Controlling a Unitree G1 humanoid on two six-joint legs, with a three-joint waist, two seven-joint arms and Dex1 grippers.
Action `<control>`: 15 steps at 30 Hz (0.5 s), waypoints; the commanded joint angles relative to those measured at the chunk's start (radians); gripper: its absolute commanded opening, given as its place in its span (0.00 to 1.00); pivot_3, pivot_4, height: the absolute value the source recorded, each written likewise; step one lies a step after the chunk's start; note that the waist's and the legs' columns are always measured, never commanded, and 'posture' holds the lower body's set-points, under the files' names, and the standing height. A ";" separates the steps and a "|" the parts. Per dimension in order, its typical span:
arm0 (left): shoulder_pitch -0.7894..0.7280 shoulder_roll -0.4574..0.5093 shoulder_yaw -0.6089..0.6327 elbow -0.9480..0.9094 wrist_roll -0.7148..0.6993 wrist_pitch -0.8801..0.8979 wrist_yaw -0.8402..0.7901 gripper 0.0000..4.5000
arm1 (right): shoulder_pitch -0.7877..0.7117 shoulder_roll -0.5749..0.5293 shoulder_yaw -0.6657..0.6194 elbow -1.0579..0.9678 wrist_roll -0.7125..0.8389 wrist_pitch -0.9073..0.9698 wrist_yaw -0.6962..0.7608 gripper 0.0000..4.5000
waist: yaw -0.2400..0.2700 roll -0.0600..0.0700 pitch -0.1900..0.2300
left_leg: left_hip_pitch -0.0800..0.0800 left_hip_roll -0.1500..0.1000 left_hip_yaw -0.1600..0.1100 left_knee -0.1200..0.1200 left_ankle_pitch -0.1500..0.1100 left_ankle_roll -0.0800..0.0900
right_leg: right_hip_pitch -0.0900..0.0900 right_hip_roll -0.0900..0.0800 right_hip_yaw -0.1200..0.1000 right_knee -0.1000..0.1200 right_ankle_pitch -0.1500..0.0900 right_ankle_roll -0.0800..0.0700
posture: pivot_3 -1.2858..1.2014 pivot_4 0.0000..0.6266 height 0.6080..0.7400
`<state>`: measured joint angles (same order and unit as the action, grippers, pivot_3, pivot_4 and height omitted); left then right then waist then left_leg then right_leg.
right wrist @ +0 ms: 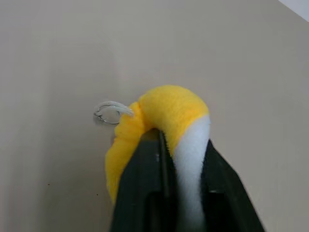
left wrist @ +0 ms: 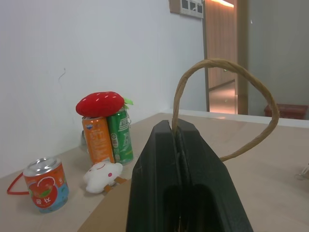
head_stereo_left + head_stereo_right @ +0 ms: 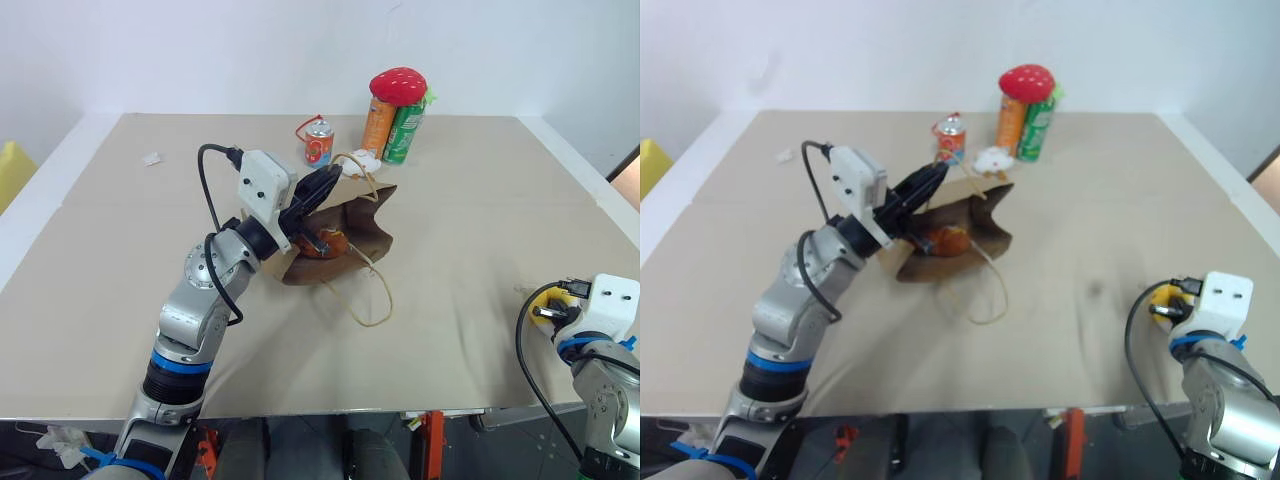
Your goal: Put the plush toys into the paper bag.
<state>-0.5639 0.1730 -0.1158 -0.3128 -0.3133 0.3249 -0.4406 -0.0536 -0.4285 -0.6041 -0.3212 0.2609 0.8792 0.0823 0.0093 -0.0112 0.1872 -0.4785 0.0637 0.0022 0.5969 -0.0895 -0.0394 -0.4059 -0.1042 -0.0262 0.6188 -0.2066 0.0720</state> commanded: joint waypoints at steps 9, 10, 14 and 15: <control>-0.020 -0.006 0.007 -0.003 -0.001 -0.021 -0.007 0.00 | -0.263 -0.270 0.198 -0.297 0.646 0.188 0.614 0.06 | -0.014 0.004 0.003 | 0.000 0.000 0.000 -0.002 0.000 0.000 | 0.000 0.000 0.000 0.000 0.000 0.000 | 0.52 0.24 1.00; -0.022 -0.008 0.006 0.000 0.000 -0.022 -0.007 0.00 | -0.303 -0.276 0.208 -0.284 0.661 0.191 0.620 0.06 | -0.016 0.004 0.003 | 0.000 0.000 -0.001 -0.003 0.000 0.000 | -0.001 0.000 0.001 0.000 0.000 0.000 | 0.52 0.24 1.00; -0.031 -0.017 0.016 0.004 -0.009 -0.018 0.002 0.00 | -0.456 -0.249 0.356 -0.235 0.667 0.198 0.610 0.06 | 0.002 0.001 0.003 | -0.004 -0.002 -0.002 -0.002 0.000 0.000 | 0.000 -0.002 -0.003 -0.006 0.001 -0.001 | 0.52 0.24 1.00; -0.036 -0.019 0.021 0.007 -0.009 -0.017 0.005 0.00 | -0.466 -0.226 0.412 -0.216 0.625 0.166 0.594 0.06 | 0.004 0.001 0.003 | -0.006 -0.002 -0.002 -0.002 0.000 0.000 | 0.000 -0.002 -0.003 -0.006 0.000 0.000 | 0.52 0.24 1.00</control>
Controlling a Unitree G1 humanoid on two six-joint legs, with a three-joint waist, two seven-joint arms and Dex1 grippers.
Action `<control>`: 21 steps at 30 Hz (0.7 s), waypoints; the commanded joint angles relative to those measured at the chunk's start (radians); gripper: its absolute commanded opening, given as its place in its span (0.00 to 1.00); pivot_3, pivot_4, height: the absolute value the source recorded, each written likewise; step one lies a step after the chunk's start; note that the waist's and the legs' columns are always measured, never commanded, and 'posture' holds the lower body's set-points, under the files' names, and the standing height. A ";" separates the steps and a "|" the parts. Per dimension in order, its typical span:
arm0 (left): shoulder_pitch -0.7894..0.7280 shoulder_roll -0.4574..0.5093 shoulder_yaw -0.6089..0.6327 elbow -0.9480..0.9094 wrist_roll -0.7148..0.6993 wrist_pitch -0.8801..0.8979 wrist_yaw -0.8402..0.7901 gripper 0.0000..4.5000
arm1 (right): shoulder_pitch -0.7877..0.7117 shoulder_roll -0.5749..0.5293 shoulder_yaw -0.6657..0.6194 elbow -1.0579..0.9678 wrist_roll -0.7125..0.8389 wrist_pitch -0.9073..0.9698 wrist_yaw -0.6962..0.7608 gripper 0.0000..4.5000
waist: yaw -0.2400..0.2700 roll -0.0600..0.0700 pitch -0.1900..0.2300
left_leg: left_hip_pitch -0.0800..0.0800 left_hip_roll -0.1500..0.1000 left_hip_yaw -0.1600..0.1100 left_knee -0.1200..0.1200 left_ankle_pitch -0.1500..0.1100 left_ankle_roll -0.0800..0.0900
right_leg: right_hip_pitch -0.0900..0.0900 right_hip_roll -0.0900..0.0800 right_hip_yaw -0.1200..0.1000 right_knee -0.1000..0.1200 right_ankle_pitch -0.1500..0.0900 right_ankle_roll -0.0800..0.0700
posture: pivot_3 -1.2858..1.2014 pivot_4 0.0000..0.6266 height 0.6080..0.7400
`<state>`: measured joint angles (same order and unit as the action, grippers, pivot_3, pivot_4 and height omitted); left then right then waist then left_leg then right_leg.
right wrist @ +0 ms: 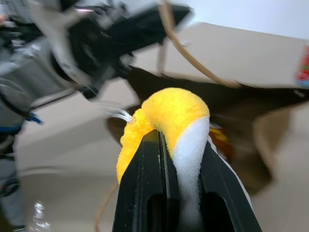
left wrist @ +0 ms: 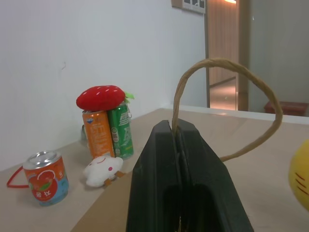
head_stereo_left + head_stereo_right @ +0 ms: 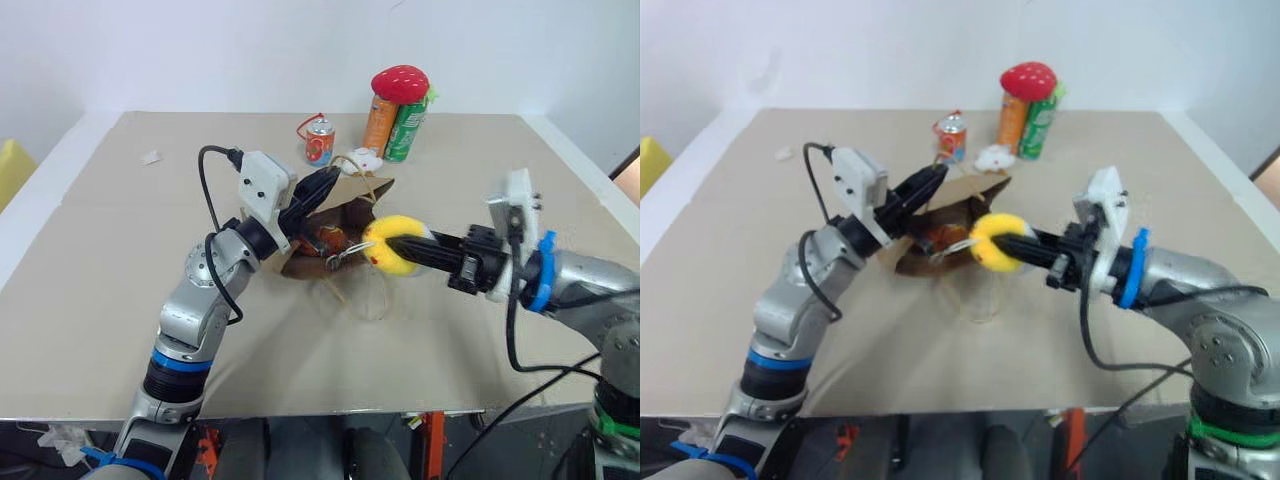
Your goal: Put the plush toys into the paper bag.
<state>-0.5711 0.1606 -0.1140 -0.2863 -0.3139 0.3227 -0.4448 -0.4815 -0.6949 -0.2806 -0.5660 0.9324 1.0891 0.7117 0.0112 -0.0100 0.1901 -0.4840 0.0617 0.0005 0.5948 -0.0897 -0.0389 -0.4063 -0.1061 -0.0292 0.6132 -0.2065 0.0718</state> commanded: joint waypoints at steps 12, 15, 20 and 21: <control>-0.031 -0.009 0.026 -0.024 0.008 -0.014 0.023 0.00 | -0.233 0.236 0.381 0.418 -0.475 -0.421 -0.115 0.06 | -0.003 0.000 0.000 | -0.001 0.001 -0.001 -0.002 0.001 0.002 | -0.001 0.003 0.000 0.002 -0.001 0.002 | 0.52 0.24 1.00; -0.034 -0.010 0.024 -0.024 0.010 -0.012 0.028 0.00 | -0.253 0.276 0.413 0.454 -0.521 -0.462 -0.109 0.06 | -0.002 0.000 0.000 | -0.001 0.001 -0.001 -0.002 0.001 0.002 | -0.001 0.003 0.000 0.003 -0.001 0.002 | 0.52 0.24 1.00; -0.035 -0.005 0.021 -0.030 0.014 -0.009 0.035 0.00 | -0.267 0.298 0.421 0.452 -0.527 -0.476 -0.067 0.45 | -0.002 0.000 0.000 | -0.001 0.001 -0.001 -0.002 0.001 0.003 | -0.001 0.004 0.000 0.003 -0.001 0.002 | 0.52 0.24 1.00; -0.035 -0.004 0.021 -0.031 0.015 -0.008 0.036 0.00 | -0.267 0.296 0.419 0.446 -0.525 -0.476 -0.057 0.54 | -0.002 0.000 0.000 | -0.001 0.001 -0.001 -0.002 0.001 0.002 | -0.001 0.004 0.000 0.003 -0.001 0.002 | 0.52 0.24 1.00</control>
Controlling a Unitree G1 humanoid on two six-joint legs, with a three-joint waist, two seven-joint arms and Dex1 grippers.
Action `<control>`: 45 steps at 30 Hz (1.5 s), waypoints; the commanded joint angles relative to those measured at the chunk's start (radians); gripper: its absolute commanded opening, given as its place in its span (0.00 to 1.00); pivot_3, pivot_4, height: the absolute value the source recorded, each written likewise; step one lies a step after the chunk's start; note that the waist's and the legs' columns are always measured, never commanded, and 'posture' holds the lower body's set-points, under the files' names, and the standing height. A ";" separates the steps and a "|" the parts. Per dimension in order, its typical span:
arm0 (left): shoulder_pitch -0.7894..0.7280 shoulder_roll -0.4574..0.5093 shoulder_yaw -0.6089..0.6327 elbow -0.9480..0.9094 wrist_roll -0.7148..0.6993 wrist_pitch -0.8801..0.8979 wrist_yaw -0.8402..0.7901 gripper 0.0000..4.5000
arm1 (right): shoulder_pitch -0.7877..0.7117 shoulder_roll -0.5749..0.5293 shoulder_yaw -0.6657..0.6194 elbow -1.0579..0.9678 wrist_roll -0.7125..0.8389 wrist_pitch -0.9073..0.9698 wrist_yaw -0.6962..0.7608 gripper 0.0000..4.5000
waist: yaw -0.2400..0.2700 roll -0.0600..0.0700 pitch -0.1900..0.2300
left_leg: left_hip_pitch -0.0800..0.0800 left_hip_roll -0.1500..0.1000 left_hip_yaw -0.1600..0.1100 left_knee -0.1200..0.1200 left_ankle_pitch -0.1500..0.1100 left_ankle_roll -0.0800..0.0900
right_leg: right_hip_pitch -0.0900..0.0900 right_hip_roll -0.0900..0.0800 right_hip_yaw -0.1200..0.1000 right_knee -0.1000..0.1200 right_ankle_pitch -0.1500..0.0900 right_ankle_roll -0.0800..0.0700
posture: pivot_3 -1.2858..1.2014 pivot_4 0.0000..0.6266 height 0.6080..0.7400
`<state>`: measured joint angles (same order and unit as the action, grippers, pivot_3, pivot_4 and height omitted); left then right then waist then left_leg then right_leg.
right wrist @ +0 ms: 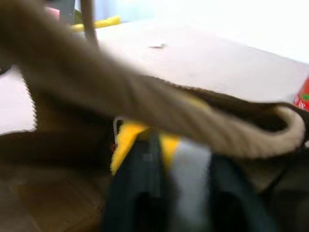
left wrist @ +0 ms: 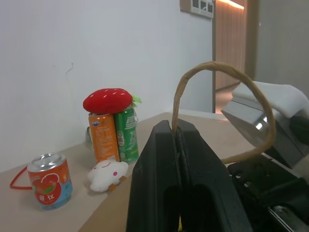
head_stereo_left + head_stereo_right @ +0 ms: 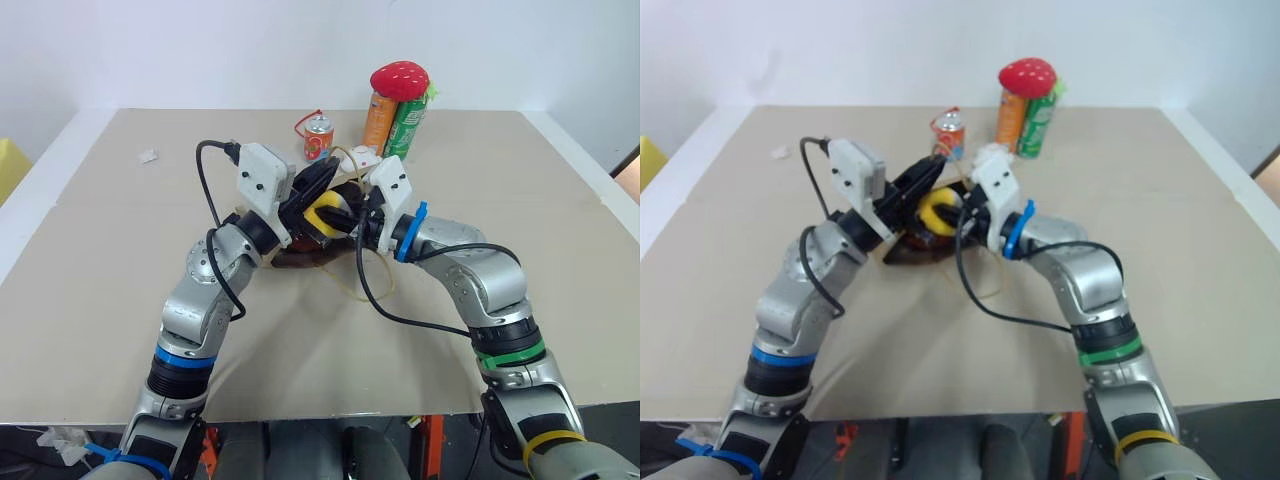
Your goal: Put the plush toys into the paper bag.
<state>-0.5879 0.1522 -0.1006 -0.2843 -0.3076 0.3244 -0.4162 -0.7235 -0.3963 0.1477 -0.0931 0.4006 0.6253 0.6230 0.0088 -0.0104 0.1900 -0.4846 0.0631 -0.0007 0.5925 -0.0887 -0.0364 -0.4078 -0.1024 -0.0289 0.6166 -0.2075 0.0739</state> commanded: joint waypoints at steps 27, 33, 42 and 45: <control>-0.029 0.044 0.038 -0.014 -0.001 0.004 -0.007 0.00 | 0.255 -0.435 -0.205 -0.270 0.239 0.235 0.281 0.98 | 0.008 0.000 0.000 | 0.001 0.000 0.000 0.002 0.000 0.000 | 0.001 0.000 0.001 0.000 0.001 -0.002 | 0.52 0.24 1.00; -0.025 0.047 0.035 -0.019 -0.003 0.009 -0.008 0.00 | 0.307 -0.430 -0.237 -0.300 0.304 0.295 0.250 0.98 | 0.003 0.000 0.000 | 0.001 0.000 0.000 0.003 0.000 0.000 | 0.001 0.000 0.002 0.000 0.001 -0.001 | 0.52 0.24 1.00; -0.032 0.045 0.035 -0.012 -0.003 0.004 -0.008 0.00 | 0.331 -0.391 -0.208 -0.316 0.326 0.353 0.202 0.63 | 0.003 0.000 0.000 | 0.001 0.000 0.000 0.005 0.000 0.000 | 0.001 0.000 0.002 0.000 0.003 -0.002 | 0.52 0.24 1.00; -0.031 0.045 0.035 -0.014 -0.003 0.005 -0.007 0.00 | 0.345 -0.405 -0.205 -0.317 0.326 0.359 0.215 0.33 | 0.003 0.000 0.000 | 0.001 0.000 0.000 0.005 0.000 0.000 | 0.001 0.000 0.002 0.000 0.003 -0.002 | 0.52 0.24 1.00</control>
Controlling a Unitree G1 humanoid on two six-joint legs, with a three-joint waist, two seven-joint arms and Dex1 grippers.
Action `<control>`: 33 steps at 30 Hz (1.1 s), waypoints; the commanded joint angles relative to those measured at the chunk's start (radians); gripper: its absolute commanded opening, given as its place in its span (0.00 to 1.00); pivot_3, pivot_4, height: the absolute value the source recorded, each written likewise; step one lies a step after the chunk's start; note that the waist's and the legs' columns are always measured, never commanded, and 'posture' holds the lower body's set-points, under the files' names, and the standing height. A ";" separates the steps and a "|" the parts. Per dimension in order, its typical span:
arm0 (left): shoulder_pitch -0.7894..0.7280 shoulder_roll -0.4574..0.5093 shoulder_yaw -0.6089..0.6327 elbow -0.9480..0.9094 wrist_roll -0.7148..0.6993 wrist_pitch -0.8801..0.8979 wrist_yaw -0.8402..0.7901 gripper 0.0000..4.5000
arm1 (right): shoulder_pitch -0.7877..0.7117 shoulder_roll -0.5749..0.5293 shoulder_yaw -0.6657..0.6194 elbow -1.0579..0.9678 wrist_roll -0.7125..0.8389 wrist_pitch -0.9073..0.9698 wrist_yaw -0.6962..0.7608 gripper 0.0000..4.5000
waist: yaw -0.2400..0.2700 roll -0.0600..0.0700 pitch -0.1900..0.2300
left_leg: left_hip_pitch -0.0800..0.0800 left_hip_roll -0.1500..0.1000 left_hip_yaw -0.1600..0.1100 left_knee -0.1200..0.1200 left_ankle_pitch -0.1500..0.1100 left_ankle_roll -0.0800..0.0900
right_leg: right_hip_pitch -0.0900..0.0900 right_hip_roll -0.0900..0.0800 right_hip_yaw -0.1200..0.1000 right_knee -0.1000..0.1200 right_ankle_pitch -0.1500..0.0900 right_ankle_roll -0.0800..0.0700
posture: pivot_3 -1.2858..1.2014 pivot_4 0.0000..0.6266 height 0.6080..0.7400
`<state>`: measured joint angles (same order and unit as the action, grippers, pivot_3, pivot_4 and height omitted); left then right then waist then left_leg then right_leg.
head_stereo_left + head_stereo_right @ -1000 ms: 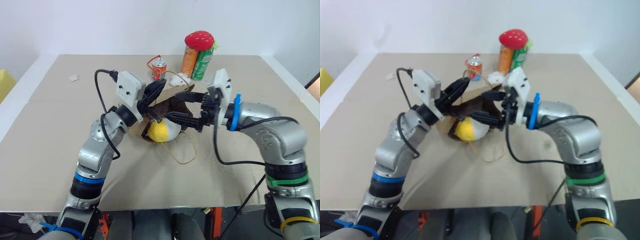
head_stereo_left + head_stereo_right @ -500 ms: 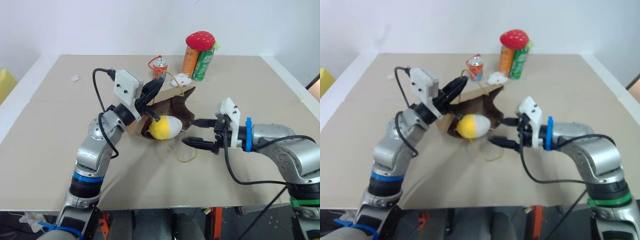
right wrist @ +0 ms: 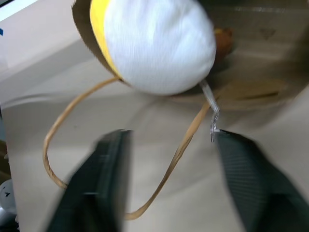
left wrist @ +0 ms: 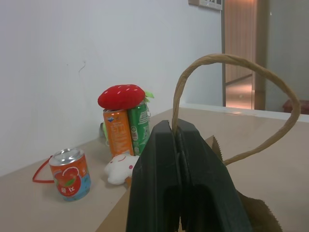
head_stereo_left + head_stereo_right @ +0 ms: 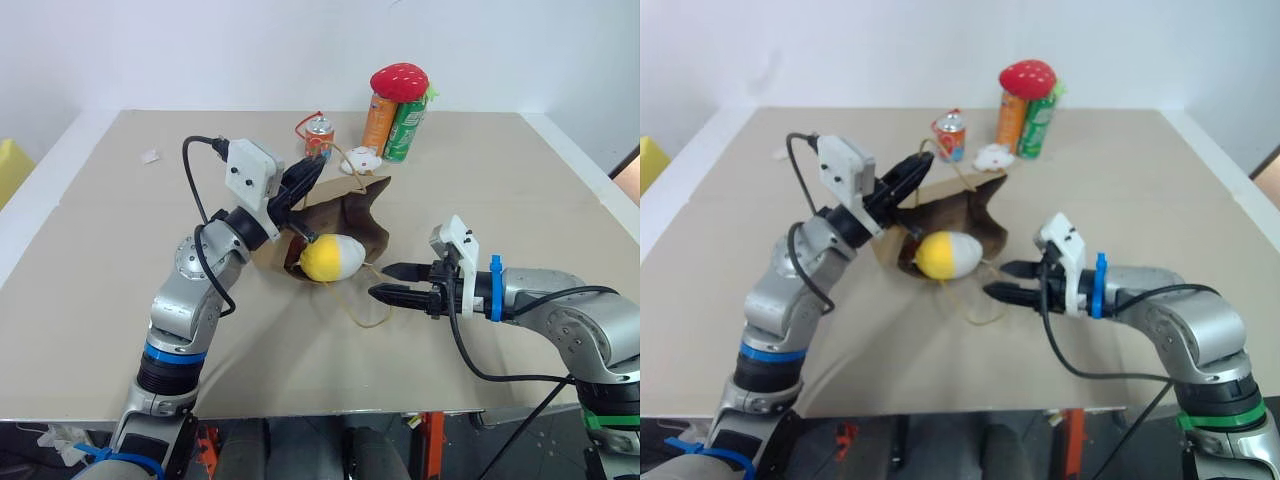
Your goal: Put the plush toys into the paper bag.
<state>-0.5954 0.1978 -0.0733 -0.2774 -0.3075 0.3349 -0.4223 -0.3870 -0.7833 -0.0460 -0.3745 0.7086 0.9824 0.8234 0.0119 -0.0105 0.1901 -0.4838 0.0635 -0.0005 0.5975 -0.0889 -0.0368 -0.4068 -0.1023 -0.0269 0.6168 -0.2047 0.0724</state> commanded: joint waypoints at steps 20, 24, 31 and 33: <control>-0.093 0.023 0.044 0.061 -0.003 -0.037 -0.019 0.00 | -0.375 -0.136 -0.166 0.142 0.234 0.114 0.145 0.02 | 0.000 0.000 0.000 | 0.000 0.000 0.000 0.001 -0.001 -0.002 | -0.001 0.000 0.001 0.000 0.002 0.000 | 0.52 0.24 1.00; -0.111 0.026 0.059 0.091 -0.005 -0.035 -0.020 0.00 | -0.359 -0.139 -0.109 0.152 0.171 0.057 0.166 0.02 | 0.000 0.000 0.000 | 0.000 0.000 0.000 0.001 -0.001 -0.002 | -0.001 0.000 0.001 0.000 0.002 0.000 | 0.52 0.24 1.00; -0.087 0.062 0.055 0.091 -0.010 0.005 -0.045 0.00 | -0.360 -0.118 -0.062 0.196 0.121 0.006 0.196 0.02 | -0.001 0.000 0.001 | 0.000 0.000 0.001 0.001 0.000 0.000 | -0.001 0.000 0.001 0.000 0.002 0.001 | 0.52 0.24 1.00; -0.068 0.085 0.036 0.100 0.017 -0.005 -0.057 0.00 | -0.364 -0.114 -0.052 0.211 0.105 -0.009 0.205 0.02 | -0.001 0.000 0.000 | 0.000 0.000 0.001 0.001 0.000 0.000 | -0.001 0.000 0.001 0.000 0.002 0.001 | 0.52 0.24 1.00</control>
<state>-0.6734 0.2640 -0.0315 -0.1601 -0.3087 0.3410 -0.4676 -0.7348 -0.8960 -0.0908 -0.1660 0.8227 0.9996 1.0105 0.0107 -0.0101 0.1905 -0.4842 0.0634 0.0001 0.5983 -0.0892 -0.0373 -0.4079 -0.1023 -0.0258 0.6167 -0.2028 0.0729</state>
